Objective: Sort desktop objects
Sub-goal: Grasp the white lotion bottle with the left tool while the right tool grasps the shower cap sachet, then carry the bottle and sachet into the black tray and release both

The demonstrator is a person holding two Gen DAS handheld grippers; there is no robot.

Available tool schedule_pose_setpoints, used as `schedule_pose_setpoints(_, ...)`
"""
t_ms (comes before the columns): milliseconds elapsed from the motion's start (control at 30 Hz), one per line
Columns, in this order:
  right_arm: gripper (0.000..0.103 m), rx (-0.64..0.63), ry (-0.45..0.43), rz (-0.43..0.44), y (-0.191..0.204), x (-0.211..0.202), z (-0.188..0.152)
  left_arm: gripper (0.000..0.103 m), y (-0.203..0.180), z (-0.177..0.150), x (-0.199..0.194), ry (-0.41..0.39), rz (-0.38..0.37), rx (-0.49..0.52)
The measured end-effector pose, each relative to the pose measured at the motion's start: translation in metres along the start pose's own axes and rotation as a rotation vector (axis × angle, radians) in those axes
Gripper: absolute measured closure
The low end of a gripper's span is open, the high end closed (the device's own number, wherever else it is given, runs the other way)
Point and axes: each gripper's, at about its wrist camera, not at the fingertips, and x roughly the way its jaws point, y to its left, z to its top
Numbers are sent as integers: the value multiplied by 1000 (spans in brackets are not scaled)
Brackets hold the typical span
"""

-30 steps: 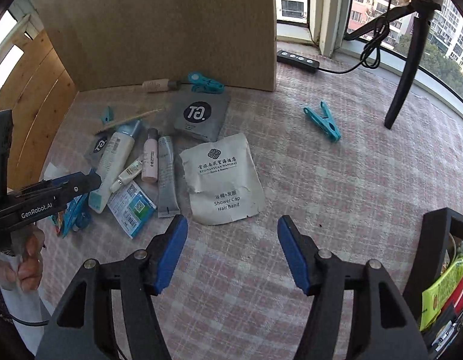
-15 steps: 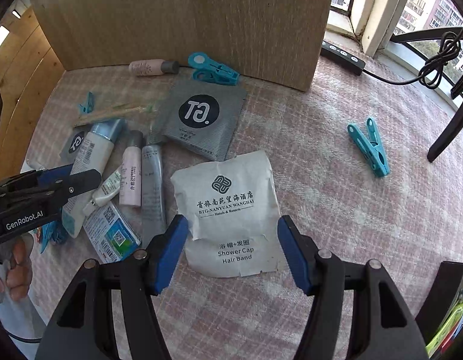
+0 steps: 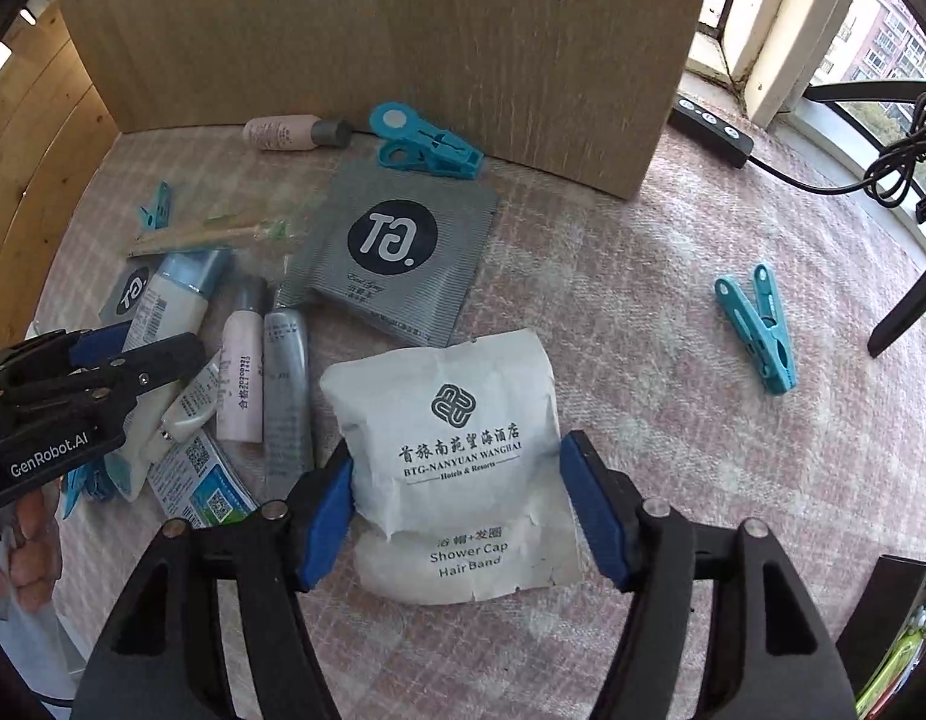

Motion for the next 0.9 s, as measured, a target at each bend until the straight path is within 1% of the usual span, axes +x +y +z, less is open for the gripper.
schedule_pose_setpoints(67,46,22,-1,4,-4,-4,-4,57,1,-5,-2,-2,-6,-3)
schedule_pose_setpoints(133,48,39,-6,13,-8,-9,-8,57,4,-12,-5,-1,-19,-13)
schedule_pose_setpoints(167,59,43,-9,18,-9,-12,-11,57,7,-18,-9,0,-26,-15)
schedule_pose_setpoints(233,61,56,-12,18,-10,-17,-16,57,7,-25,-14,-5,-32,-16)
schedule_pose_setpoints(300,65,60,-15,14,-11,-22,-21,58,4,-32,-20,-15,-25,-1)
schedule_pose_setpoints(367,70,66,-32,9,-11,-30,-25,58,2,-40,-26,-22,-25,4)
schedule_pose_setpoints(467,80,73,-57,12,-10,-45,-30,58,-2,-56,-38,-29,-49,8)
schedule_pose_setpoints(567,84,84,-64,17,-11,-58,-38,58,-8,-68,-49,-52,-49,33)
schedule_pose_setpoints(633,85,95,-69,18,-13,-64,-45,58,-11,-78,-55,-53,-58,33)
schedule_pose_setpoints(667,86,106,-72,22,-11,-68,-51,58,-10,-82,-57,-49,-66,31)
schedule_pose_setpoints(733,87,119,-79,34,-26,-77,-69,58,-11,-81,-55,-52,-72,40)
schedule_pose_setpoints(800,87,137,-90,37,-32,-83,-84,58,-20,-89,-60,-59,-79,49)
schedule_pose_setpoints(867,87,155,-109,43,-33,-85,-93,58,-31,-93,-63,-67,-91,53)
schedule_pose_setpoints(900,87,163,-121,46,-38,-93,-98,58,-37,-95,-67,-74,-96,60)
